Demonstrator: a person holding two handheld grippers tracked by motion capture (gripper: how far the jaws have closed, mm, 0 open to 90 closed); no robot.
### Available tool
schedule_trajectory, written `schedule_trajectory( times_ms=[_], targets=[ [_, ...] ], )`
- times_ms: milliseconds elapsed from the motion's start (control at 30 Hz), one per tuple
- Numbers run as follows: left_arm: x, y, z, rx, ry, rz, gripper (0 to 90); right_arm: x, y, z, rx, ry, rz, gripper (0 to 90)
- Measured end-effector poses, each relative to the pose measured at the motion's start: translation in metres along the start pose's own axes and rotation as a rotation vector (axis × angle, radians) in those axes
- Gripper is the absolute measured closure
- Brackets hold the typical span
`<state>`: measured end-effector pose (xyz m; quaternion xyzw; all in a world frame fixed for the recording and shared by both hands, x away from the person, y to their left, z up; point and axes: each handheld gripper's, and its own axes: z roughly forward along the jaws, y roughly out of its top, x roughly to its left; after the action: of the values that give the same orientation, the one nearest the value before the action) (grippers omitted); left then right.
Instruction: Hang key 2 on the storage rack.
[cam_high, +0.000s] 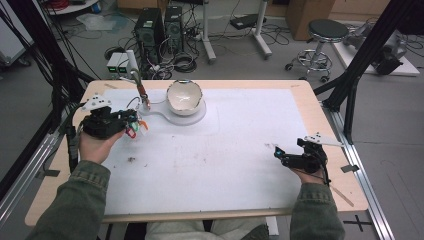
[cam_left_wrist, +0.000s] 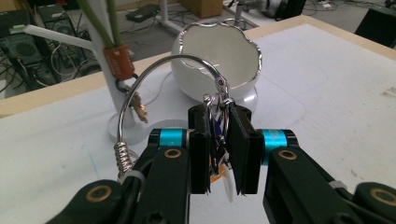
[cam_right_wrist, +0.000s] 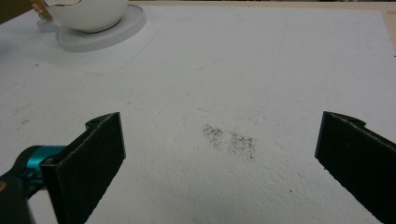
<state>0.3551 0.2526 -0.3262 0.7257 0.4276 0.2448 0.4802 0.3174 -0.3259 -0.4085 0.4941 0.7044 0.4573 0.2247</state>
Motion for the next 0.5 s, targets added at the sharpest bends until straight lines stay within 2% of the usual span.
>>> schedule_trajectory(
  times_ms=[233,500],
  targets=[
    [0.014,0.013,-0.006,-0.012,0.028,-0.012,78.6,0.000,0.000,0.000,-0.001,0.004,0.001,0.7],
    [0.036,0.026,-0.008,-0.007,0.083,-0.035,78.5,0.000,0.000,0.000,0.000,0.002,0.001,0.7]
  ],
)
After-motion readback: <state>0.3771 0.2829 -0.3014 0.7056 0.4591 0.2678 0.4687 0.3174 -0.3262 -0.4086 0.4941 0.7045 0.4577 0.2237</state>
